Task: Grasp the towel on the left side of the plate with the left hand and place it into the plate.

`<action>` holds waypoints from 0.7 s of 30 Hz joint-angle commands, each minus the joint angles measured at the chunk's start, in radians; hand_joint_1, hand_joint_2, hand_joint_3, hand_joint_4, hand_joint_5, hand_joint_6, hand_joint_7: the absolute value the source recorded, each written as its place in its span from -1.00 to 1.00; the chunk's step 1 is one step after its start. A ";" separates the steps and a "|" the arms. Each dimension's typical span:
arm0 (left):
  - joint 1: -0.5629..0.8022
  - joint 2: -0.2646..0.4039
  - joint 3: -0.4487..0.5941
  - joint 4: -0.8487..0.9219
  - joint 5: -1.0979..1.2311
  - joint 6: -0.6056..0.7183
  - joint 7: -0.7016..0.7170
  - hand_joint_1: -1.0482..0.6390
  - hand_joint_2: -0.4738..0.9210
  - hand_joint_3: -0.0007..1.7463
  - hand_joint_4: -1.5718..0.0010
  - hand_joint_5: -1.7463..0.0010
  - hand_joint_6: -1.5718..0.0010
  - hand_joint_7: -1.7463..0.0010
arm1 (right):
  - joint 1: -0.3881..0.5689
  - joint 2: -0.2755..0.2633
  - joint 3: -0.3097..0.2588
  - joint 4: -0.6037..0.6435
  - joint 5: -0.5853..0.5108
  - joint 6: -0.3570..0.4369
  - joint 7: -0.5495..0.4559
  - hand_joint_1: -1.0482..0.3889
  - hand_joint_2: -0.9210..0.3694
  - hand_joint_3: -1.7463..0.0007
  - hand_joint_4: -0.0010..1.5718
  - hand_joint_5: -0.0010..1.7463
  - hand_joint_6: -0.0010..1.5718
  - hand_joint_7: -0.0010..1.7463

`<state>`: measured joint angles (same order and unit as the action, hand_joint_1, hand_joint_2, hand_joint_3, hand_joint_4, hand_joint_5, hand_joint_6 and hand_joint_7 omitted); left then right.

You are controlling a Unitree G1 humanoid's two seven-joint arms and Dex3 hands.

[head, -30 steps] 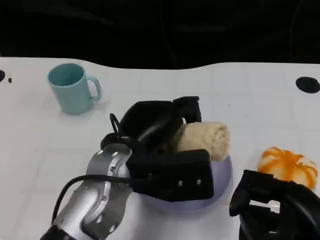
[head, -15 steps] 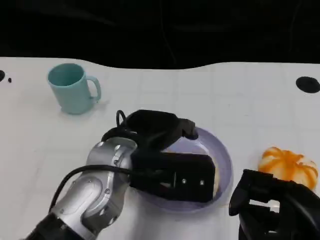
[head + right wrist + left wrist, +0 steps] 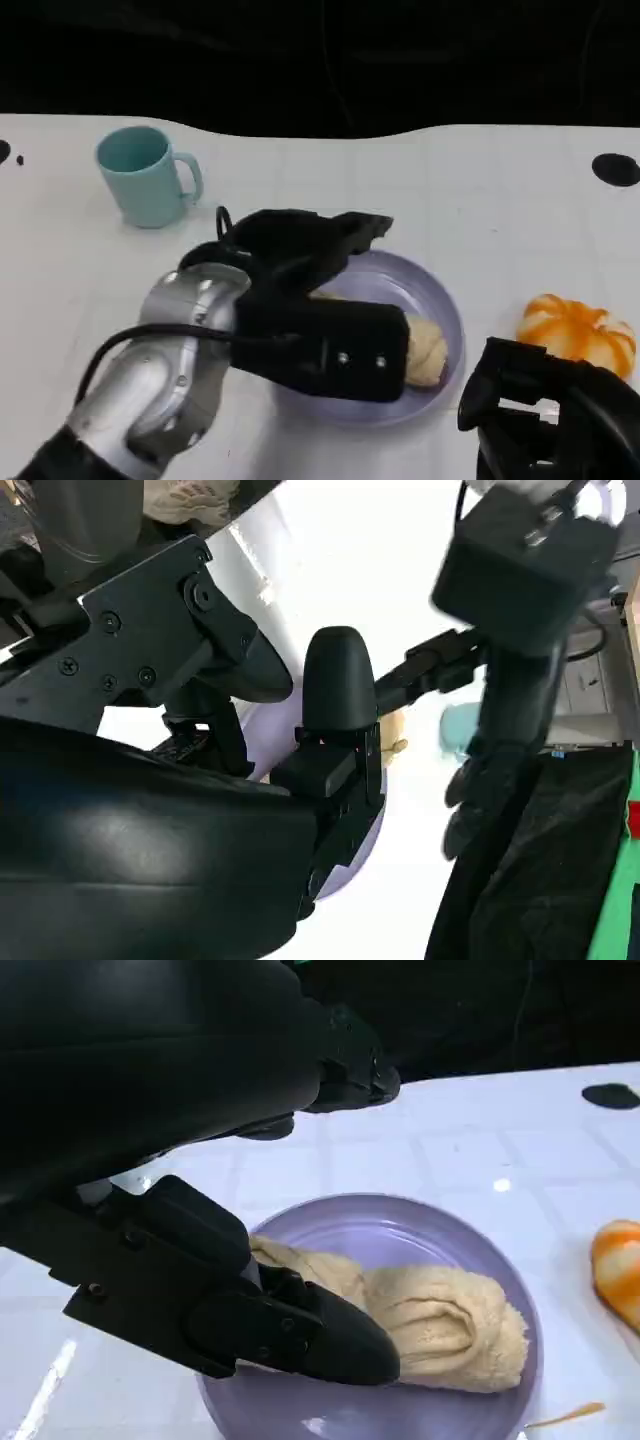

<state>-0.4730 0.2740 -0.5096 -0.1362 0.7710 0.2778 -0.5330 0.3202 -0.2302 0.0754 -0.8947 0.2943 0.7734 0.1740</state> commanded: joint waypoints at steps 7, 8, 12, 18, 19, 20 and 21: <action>0.135 0.059 0.209 -0.208 -0.269 0.021 -0.074 -0.39 1.00 -0.64 0.12 0.32 0.16 0.87 | -0.002 -0.007 -0.007 0.000 -0.001 -0.019 0.000 0.33 -0.39 -0.45 -0.08 1.00 -0.19 0.82; 0.149 0.071 0.230 -0.229 -0.291 0.022 -0.080 -0.37 1.00 -0.64 0.05 0.35 0.10 0.89 | -0.003 -0.010 -0.004 -0.001 -0.004 -0.020 0.000 0.33 -0.39 -0.45 -0.08 1.00 -0.19 0.82; 0.217 0.103 0.317 -0.282 -0.410 -0.025 -0.076 -0.26 1.00 -0.64 -0.04 0.41 -0.02 0.90 | -0.004 -0.005 0.000 -0.004 -0.003 -0.015 -0.002 0.34 -0.38 -0.47 -0.07 1.00 -0.19 0.82; 0.365 0.068 0.471 -0.381 -0.647 0.006 -0.051 0.05 0.96 -0.58 -0.13 0.34 -0.19 0.90 | -0.006 -0.005 0.010 -0.006 -0.010 -0.023 -0.007 0.34 -0.36 -0.50 -0.07 1.00 -0.19 0.82; 0.388 0.060 0.491 -0.397 -0.680 0.015 -0.044 0.10 0.83 -0.36 -0.12 0.25 -0.28 0.93 | -0.007 -0.005 0.011 -0.006 -0.010 -0.022 -0.008 0.33 -0.35 -0.50 -0.07 1.00 -0.19 0.82; 0.422 0.049 0.517 -0.420 -0.720 0.026 -0.037 0.12 0.76 -0.23 -0.12 0.19 -0.33 0.94 | -0.008 -0.006 0.011 -0.006 -0.010 -0.019 -0.009 0.34 -0.35 -0.50 -0.07 1.00 -0.19 0.82; 0.450 0.044 0.536 -0.439 -0.749 0.035 -0.031 0.14 0.71 -0.11 -0.11 0.13 -0.38 0.94 | -0.009 -0.006 0.011 -0.006 -0.009 -0.016 -0.010 0.34 -0.36 -0.50 -0.07 1.00 -0.19 0.82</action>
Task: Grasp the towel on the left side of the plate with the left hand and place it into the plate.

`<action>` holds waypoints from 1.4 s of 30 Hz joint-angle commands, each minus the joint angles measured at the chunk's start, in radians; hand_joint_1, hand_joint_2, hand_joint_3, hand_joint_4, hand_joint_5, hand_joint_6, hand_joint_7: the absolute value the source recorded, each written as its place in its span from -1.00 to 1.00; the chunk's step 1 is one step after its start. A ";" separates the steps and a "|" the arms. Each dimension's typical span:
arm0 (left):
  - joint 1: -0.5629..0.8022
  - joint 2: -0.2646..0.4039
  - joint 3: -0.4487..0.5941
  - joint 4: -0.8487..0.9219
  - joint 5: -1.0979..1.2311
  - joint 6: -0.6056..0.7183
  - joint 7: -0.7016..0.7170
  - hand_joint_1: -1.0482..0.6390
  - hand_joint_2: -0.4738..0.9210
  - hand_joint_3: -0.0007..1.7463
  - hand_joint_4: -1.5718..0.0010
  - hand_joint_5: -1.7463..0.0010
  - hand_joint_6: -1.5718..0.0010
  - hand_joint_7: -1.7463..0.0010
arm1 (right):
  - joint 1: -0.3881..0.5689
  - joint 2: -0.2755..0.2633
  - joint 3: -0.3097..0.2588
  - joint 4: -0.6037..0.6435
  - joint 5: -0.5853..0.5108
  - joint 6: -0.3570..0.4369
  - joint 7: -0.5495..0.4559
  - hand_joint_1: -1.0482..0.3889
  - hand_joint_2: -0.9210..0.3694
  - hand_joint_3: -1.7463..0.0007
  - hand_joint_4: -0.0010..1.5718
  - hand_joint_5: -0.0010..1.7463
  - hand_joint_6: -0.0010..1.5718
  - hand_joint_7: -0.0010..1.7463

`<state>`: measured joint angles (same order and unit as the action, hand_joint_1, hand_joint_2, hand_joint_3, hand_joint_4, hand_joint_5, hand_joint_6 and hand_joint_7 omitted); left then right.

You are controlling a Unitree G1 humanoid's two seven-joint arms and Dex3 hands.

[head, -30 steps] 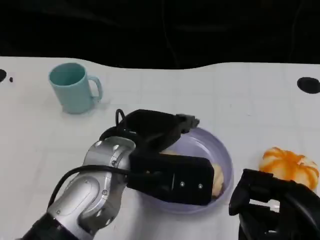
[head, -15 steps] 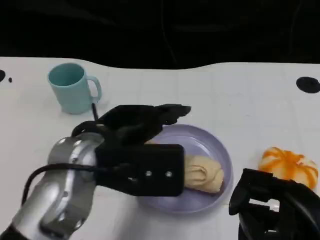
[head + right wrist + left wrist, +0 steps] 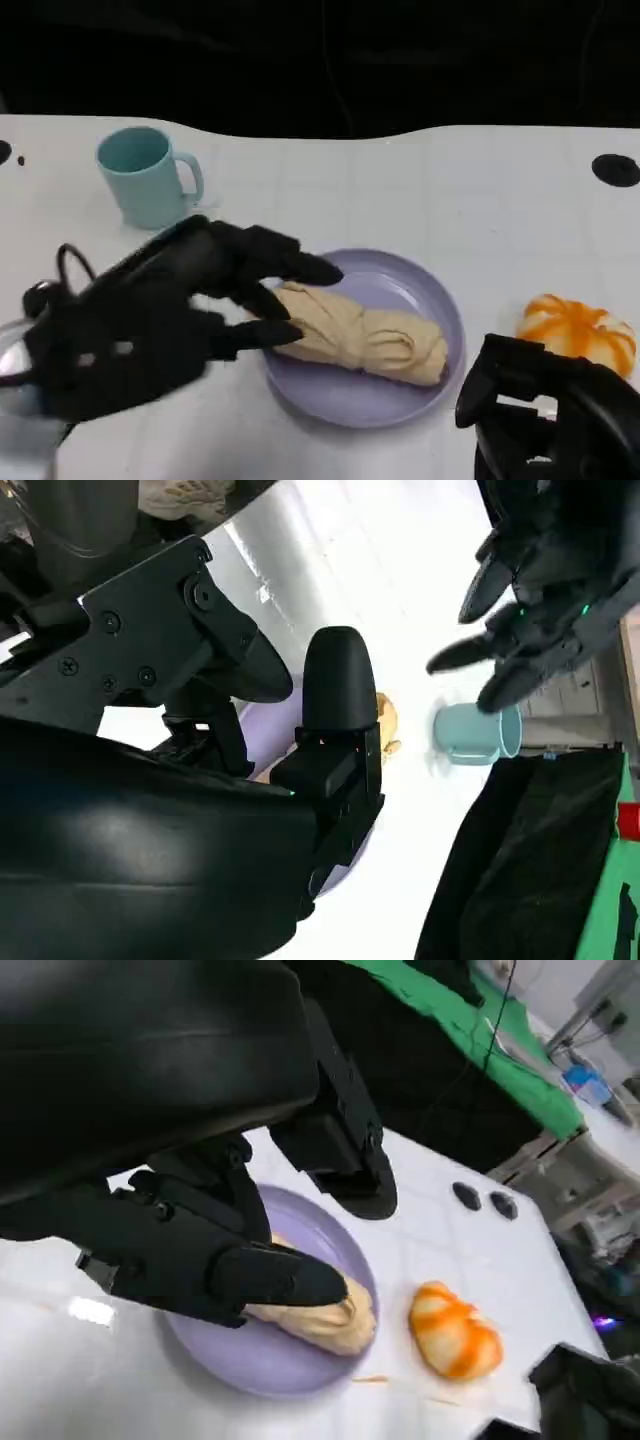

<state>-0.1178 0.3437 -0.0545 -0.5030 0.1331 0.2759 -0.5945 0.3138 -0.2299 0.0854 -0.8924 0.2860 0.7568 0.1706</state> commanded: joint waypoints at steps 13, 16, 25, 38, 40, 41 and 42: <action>0.438 -0.147 0.276 -0.281 -0.520 0.186 0.168 0.12 0.56 0.24 -0.09 -0.70 -0.06 -0.48 | 0.007 -0.007 -0.008 -0.004 0.011 -0.002 -0.001 0.37 -0.36 -0.50 -0.08 1.00 -0.20 0.82; 0.487 -0.155 0.285 -0.302 -0.571 0.183 0.190 0.11 0.67 0.12 -0.05 -0.75 -0.01 -0.54 | 0.006 -0.009 -0.017 0.006 0.016 -0.012 0.009 0.39 -0.38 -0.50 -0.08 1.00 -0.19 0.82; 0.521 -0.226 0.229 -0.220 -0.610 0.145 0.265 0.12 0.65 0.15 -0.04 -0.84 0.03 -0.61 | 0.006 -0.016 -0.038 0.038 0.007 -0.044 0.033 0.38 -0.38 -0.49 -0.06 1.00 -0.19 0.82; 0.519 -0.255 0.177 -0.140 -0.592 0.047 0.287 0.08 0.57 0.19 -0.10 -0.78 -0.04 -0.56 | 0.001 -0.014 -0.042 0.079 0.003 -0.088 0.045 0.36 -0.35 -0.52 -0.07 1.00 -0.20 0.82; 0.520 -0.254 0.177 -0.139 -0.591 0.041 0.291 0.08 0.57 0.19 -0.11 -0.79 -0.04 -0.56 | 0.001 -0.013 -0.039 0.077 0.003 -0.087 0.043 0.36 -0.36 -0.52 -0.07 1.00 -0.20 0.83; 0.520 -0.253 0.177 -0.138 -0.588 0.035 0.293 0.08 0.57 0.19 -0.11 -0.80 -0.04 -0.57 | 0.001 -0.013 -0.038 0.075 0.003 -0.087 0.043 0.36 -0.36 -0.52 -0.07 1.00 -0.20 0.83; 0.520 -0.252 0.177 -0.138 -0.586 0.032 0.295 0.08 0.57 0.19 -0.12 -0.81 -0.05 -0.57 | 0.001 -0.012 -0.037 0.075 0.003 -0.089 0.043 0.37 -0.36 -0.52 -0.07 1.00 -0.20 0.83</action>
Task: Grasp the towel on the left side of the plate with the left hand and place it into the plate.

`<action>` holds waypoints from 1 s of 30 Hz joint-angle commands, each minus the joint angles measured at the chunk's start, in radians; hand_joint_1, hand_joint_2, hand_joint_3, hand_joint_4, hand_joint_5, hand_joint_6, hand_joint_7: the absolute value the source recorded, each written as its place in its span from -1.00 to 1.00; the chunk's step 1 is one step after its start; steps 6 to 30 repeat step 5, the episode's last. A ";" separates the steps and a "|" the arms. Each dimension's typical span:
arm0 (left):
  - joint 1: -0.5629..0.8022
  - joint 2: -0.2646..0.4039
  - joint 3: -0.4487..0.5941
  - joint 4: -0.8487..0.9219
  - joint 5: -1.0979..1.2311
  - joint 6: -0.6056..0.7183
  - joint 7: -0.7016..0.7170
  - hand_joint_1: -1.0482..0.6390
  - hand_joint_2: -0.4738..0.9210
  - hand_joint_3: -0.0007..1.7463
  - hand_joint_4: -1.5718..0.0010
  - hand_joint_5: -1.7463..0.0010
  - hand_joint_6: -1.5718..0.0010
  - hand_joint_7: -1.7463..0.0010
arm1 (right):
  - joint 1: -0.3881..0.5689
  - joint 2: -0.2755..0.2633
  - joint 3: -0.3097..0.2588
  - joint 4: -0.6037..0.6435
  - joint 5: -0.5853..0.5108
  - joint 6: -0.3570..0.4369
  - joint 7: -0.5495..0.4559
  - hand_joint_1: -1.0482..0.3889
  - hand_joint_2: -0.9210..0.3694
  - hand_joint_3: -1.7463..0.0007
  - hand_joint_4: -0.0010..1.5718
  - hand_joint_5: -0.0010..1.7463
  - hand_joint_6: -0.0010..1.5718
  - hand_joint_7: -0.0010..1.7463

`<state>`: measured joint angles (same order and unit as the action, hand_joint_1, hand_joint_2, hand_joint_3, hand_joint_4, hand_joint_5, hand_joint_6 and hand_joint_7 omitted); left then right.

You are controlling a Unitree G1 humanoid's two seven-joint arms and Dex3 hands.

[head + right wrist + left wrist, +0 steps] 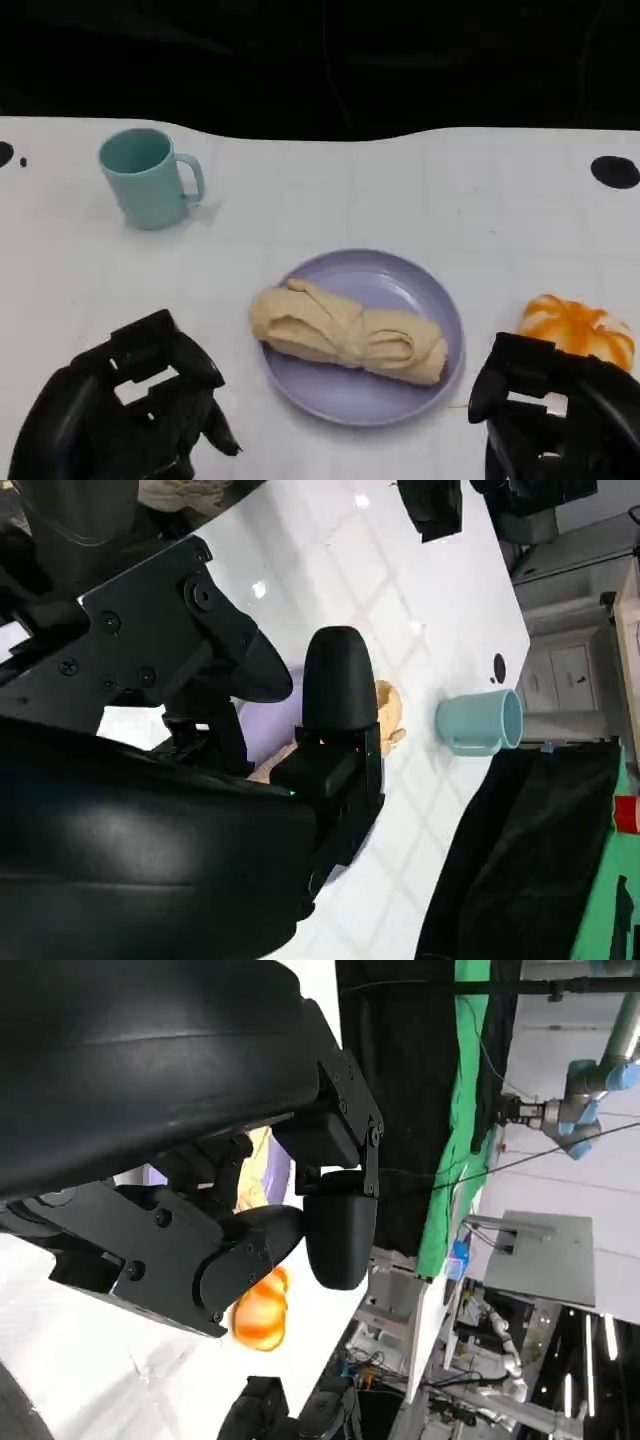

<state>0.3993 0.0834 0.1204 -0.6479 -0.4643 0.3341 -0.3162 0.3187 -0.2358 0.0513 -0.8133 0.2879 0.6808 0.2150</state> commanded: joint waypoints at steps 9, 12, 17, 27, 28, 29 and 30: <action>0.000 0.012 0.005 0.014 0.011 -0.033 0.026 0.09 0.55 0.22 -0.13 -0.83 -0.07 -0.56 | -0.003 -0.002 0.002 -0.005 0.001 -0.013 -0.005 0.36 -0.36 -0.52 -0.06 1.00 -0.20 0.83; 0.000 0.012 0.005 0.014 0.011 -0.033 0.026 0.09 0.55 0.22 -0.13 -0.83 -0.07 -0.56 | -0.003 -0.002 0.002 -0.005 0.001 -0.013 -0.005 0.36 -0.36 -0.52 -0.06 1.00 -0.20 0.83; 0.000 0.012 0.005 0.014 0.011 -0.033 0.026 0.09 0.55 0.22 -0.13 -0.83 -0.07 -0.56 | -0.003 -0.002 0.002 -0.005 0.001 -0.013 -0.005 0.36 -0.36 -0.52 -0.06 1.00 -0.20 0.83; 0.000 0.012 0.005 0.014 0.011 -0.033 0.026 0.09 0.55 0.22 -0.13 -0.83 -0.07 -0.56 | -0.003 -0.002 0.002 -0.005 0.001 -0.013 -0.005 0.36 -0.36 -0.52 -0.06 1.00 -0.20 0.83; 0.000 0.012 0.005 0.014 0.011 -0.033 0.026 0.09 0.55 0.22 -0.13 -0.83 -0.07 -0.56 | -0.003 -0.002 0.002 -0.005 0.001 -0.013 -0.005 0.36 -0.36 -0.52 -0.06 1.00 -0.20 0.83; 0.000 0.012 0.005 0.014 0.011 -0.033 0.026 0.09 0.55 0.22 -0.13 -0.83 -0.07 -0.56 | -0.003 -0.002 0.002 -0.005 0.001 -0.013 -0.005 0.36 -0.36 -0.52 -0.06 1.00 -0.20 0.83; 0.000 0.012 0.005 0.014 0.011 -0.033 0.026 0.09 0.55 0.22 -0.13 -0.83 -0.07 -0.56 | -0.003 -0.002 0.002 -0.005 0.001 -0.013 -0.005 0.36 -0.36 -0.52 -0.06 1.00 -0.20 0.83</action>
